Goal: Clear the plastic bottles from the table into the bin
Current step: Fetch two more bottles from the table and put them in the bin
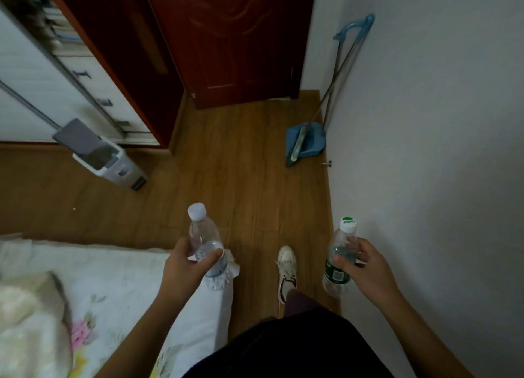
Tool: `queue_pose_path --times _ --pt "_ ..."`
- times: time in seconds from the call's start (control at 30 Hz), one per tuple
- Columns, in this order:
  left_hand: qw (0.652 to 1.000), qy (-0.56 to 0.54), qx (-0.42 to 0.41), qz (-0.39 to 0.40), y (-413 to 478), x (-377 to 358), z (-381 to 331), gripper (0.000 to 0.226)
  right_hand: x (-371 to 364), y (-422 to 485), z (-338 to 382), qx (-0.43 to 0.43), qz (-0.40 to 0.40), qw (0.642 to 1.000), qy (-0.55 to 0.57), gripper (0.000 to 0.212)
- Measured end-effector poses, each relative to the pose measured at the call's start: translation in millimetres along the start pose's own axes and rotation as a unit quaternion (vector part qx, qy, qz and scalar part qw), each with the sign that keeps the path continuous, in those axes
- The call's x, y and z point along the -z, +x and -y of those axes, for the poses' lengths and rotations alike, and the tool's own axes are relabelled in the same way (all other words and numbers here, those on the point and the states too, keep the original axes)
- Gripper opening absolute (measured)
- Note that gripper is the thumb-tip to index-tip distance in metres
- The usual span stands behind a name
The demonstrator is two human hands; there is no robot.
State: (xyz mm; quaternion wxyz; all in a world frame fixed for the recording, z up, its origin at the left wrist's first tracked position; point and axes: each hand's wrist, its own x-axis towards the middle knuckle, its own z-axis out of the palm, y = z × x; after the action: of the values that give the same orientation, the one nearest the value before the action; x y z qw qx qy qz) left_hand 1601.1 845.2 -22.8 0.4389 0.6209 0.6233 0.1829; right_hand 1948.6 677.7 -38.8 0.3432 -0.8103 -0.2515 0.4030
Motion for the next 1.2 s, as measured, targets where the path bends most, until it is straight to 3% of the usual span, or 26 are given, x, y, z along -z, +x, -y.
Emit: queue_pose_path --times 0.13,0.23,0.67,0.87,1.2 --pt "0.999 -0.003 0.035 -0.033 52.3 -2.4 -21.4 0.047 -1.6 79.6 61.0 0.021 0.033 0.999 -0.002 0.062" --pt "0.995 -0.032 0.056 -0.076 80.2 -3.4 -32.1 0.05 -9.4 136.1 113.9 0.054 0.07 0.996 -0.022 0.087" --pt "0.946 -0.072 0.204 -0.242 174.9 54.5 -27.3 0.051 -139.2 304.0 314.1 0.147 0.236 0.947 -0.16 0.07" --pt "0.941 -0.102 0.213 -0.243 256.7 107.7 -16.1 0.052 -196.3 354.5 368.0 0.133 0.242 0.939 -0.204 0.073" --pt "0.949 -0.134 0.158 -0.238 399.9 207.8 -24.3 0.047 -264.7 431.4 455.0 0.121 0.257 0.936 -0.208 0.085"
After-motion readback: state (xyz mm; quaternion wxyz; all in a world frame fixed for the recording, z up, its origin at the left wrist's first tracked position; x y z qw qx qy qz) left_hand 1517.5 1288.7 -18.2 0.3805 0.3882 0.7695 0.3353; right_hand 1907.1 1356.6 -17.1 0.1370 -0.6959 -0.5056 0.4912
